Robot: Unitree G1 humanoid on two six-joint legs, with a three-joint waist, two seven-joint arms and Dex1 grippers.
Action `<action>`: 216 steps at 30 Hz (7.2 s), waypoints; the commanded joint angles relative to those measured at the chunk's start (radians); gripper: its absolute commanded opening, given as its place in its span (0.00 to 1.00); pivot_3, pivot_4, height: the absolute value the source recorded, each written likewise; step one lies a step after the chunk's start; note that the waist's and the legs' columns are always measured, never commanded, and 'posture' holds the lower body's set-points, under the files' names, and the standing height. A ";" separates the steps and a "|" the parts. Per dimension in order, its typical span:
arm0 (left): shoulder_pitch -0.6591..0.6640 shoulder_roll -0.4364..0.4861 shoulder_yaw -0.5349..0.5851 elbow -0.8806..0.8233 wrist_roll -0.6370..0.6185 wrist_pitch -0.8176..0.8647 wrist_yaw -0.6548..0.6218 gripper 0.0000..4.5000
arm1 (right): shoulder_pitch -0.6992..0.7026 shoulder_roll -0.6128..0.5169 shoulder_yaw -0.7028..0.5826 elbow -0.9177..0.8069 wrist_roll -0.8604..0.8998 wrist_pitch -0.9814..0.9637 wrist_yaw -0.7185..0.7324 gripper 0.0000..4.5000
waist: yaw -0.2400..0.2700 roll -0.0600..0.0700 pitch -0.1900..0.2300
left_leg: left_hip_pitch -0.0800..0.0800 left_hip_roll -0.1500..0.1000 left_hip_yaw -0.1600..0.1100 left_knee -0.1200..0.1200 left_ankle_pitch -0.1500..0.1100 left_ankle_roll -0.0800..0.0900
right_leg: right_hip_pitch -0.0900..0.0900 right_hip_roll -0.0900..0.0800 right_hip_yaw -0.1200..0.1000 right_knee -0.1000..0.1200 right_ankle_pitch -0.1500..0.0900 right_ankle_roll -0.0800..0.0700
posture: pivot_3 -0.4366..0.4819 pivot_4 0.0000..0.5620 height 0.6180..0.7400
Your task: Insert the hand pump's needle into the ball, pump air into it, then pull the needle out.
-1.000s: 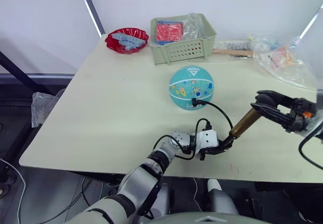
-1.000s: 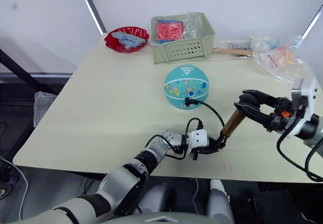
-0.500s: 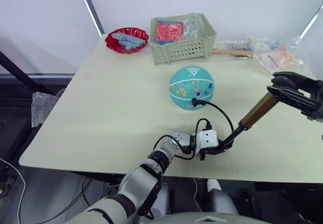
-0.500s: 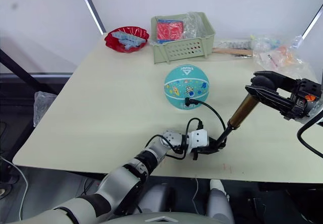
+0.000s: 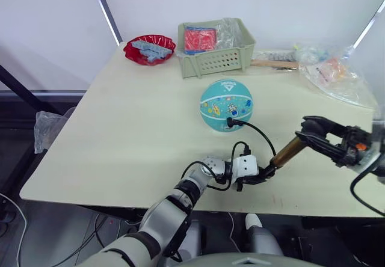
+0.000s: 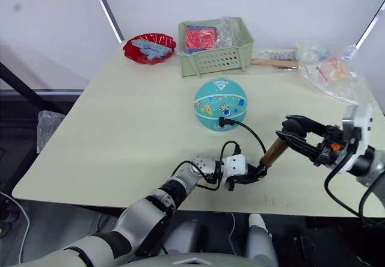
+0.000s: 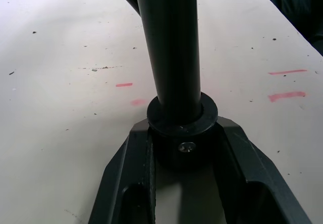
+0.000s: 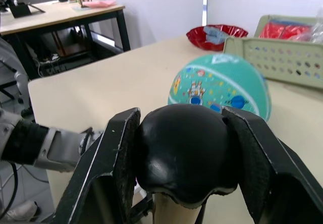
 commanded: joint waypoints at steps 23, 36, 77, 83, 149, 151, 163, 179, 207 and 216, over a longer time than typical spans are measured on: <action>0.056 0.015 -0.094 0.100 0.102 0.037 -0.052 0.25 | -0.127 -0.038 -0.105 0.017 0.058 0.002 -0.049 0.46 | 0.004 0.008 0.003 | -0.001 -0.001 0.000 0.001 0.000 0.000 | -0.001 -0.001 0.000 0.000 0.000 0.000 | 0.48 0.27 0.98; 0.057 0.015 -0.097 0.101 0.105 0.035 -0.053 0.25 | -0.343 -0.200 -0.298 0.074 0.247 0.128 -0.107 0.46 | 0.001 0.007 0.008 | -0.003 -0.010 0.002 0.001 0.000 0.001 | -0.001 -0.010 0.003 0.000 -0.001 0.005 | 0.48 0.27 0.98; 0.062 0.013 -0.098 0.097 0.102 0.040 -0.046 0.25 | 0.043 0.150 0.225 0.092 -0.235 -0.085 -0.117 0.46 | -0.002 -0.021 -0.012 | 0.011 -0.005 0.034 -0.002 -0.003 0.005 | -0.017 -0.009 0.035 0.015 0.001 0.009 | 0.48 0.27 0.98; 0.059 0.012 -0.097 0.099 0.103 0.041 -0.046 0.25 | -0.023 0.143 0.143 0.044 -0.160 -0.079 -0.114 0.46 | -0.001 -0.019 -0.010 | 0.010 -0.004 0.033 -0.002 -0.003 0.005 | -0.016 -0.009 0.033 0.015 0.001 0.009 | 0.48 0.27 0.98; 0.058 0.032 -0.097 0.095 0.101 0.039 -0.059 0.25 | 0.001 0.049 0.194 0.119 -0.185 -0.007 -0.141 0.46 | -0.004 -0.018 -0.006 | 0.004 -0.007 0.000 0.003 -0.003 0.004 | -0.003 -0.016 -0.002 0.009 -0.001 0.006 | 0.48 0.27 0.98; 0.056 0.031 -0.097 0.096 0.101 0.039 -0.058 0.25 | -0.025 0.050 0.143 0.093 -0.146 -0.027 -0.124 0.46 | -0.003 -0.016 -0.004 | 0.004 -0.007 0.000 0.003 -0.003 0.004 | -0.003 -0.015 -0.002 0.009 -0.001 0.006 | 0.48 0.27 0.98; 0.046 0.024 -0.097 0.106 0.104 0.038 -0.057 0.25 | -0.185 -0.070 -0.145 0.058 0.102 0.062 -0.096 0.46 | 0.003 -0.003 0.015 | -0.002 -0.010 0.000 0.004 -0.003 0.004 | -0.006 -0.014 -0.002 0.008 -0.001 0.006 | 0.48 0.27 0.98; 0.041 0.019 -0.098 0.107 0.106 0.038 -0.059 0.25 | -0.301 -0.158 -0.288 0.064 0.260 0.158 -0.142 0.46 | 0.005 -0.001 0.020 | -0.004 -0.012 0.000 0.005 -0.003 0.004 | -0.006 -0.016 -0.002 0.007 -0.001 0.007 | 0.48 0.27 0.98; 0.046 0.033 -0.097 0.097 0.100 0.038 -0.065 0.25 | 0.039 0.040 0.204 0.151 -0.210 0.030 -0.124 0.46 | -0.003 -0.017 0.004 | 0.000 -0.009 -0.006 0.005 -0.003 0.004 | -0.003 -0.018 -0.007 0.007 -0.002 0.006 | 0.48 0.27 0.98; 0.045 0.032 -0.096 0.100 0.100 0.039 -0.062 0.25 | -0.053 0.108 0.080 0.102 -0.105 -0.035 -0.118 0.46 | -0.003 -0.014 0.007 | 0.000 -0.009 -0.008 0.005 -0.003 0.004 | -0.002 -0.012 -0.008 0.007 -0.002 0.006 | 0.48 0.27 0.98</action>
